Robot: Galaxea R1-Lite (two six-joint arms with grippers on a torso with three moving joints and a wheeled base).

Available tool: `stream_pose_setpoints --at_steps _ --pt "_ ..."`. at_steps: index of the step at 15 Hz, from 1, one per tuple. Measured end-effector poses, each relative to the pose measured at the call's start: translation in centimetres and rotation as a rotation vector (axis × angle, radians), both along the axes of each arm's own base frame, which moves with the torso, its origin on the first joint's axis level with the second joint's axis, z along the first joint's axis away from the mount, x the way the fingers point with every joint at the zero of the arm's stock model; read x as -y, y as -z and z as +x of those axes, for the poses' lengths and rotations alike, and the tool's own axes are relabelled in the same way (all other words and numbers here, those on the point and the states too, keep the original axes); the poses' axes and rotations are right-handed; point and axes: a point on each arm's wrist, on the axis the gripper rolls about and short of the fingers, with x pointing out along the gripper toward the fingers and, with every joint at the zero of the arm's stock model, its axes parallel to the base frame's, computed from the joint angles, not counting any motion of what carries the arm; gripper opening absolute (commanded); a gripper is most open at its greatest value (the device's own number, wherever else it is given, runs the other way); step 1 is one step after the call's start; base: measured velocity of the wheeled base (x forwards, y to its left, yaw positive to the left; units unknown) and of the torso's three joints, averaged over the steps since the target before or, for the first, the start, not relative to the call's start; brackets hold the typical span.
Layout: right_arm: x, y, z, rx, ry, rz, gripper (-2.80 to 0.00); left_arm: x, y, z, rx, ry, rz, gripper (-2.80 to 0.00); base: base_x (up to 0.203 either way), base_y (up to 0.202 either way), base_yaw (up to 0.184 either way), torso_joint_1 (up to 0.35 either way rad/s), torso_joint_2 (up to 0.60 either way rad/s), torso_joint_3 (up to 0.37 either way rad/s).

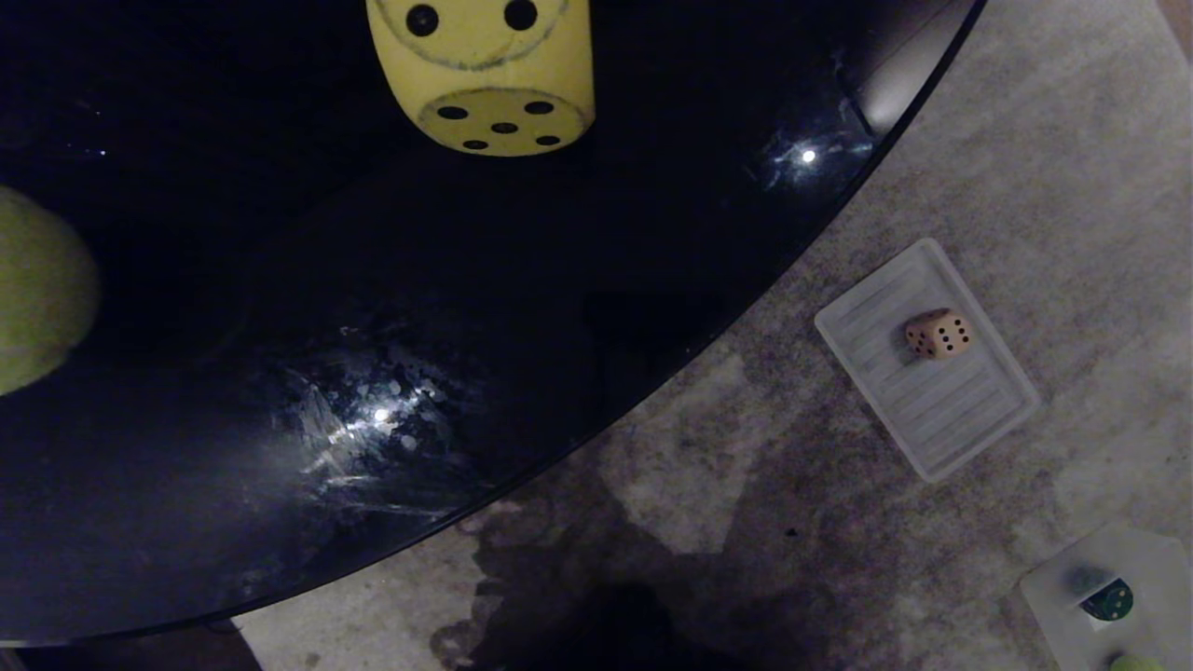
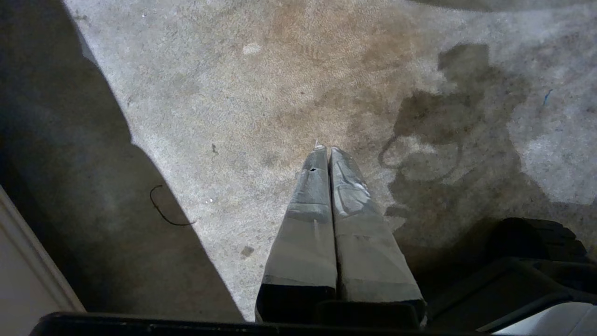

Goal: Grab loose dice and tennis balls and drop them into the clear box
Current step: Pick up toys out of the box

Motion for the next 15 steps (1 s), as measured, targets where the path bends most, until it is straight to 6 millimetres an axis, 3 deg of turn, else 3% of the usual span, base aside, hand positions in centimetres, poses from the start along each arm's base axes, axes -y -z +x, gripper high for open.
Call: stream_pose_setpoints --at_steps 3,5,8,12,13,15 --pt "0.0 -4.8 1.2 -0.072 0.037 0.038 -2.8 0.0 0.0 0.0 0.0 0.0 0.0 -2.8 0.0 0.0 0.0 0.0 0.0 0.0" --pt "0.1 -7.7 4.3 -0.141 0.069 0.061 -2.8 0.0 0.0 0.0 0.0 -0.001 0.0 -2.8 0.0 0.0 0.0 0.0 0.0 0.0" --pt "0.6 -9.8 11.9 -0.237 0.144 0.103 -2.8 0.0 0.0 0.0 0.0 0.0 0.0 -2.8 0.0 0.0 0.0 0.0 0.0 0.0" --pt "1.5 -8.4 23.2 -0.294 0.222 0.135 -2.8 0.0 0.0 0.0 0.0 0.0 0.0 -2.8 0.0 0.0 0.0 0.0 0.0 0.0" --pt "1.7 -7.6 25.7 -0.29 0.234 0.143 0.0 0.0 0.0 0.0 0.0 0.0 0.0 -2.8 0.0 0.0 0.0 0.0 0.0 0.0" --pt "2.4 -6.7 30.0 -0.242 0.247 0.156 0.0 0.0 0.0 0.0 0.0 0.0 0.0 -2.8 0.0 0.0 0.0 0.0 0.0 0.0"
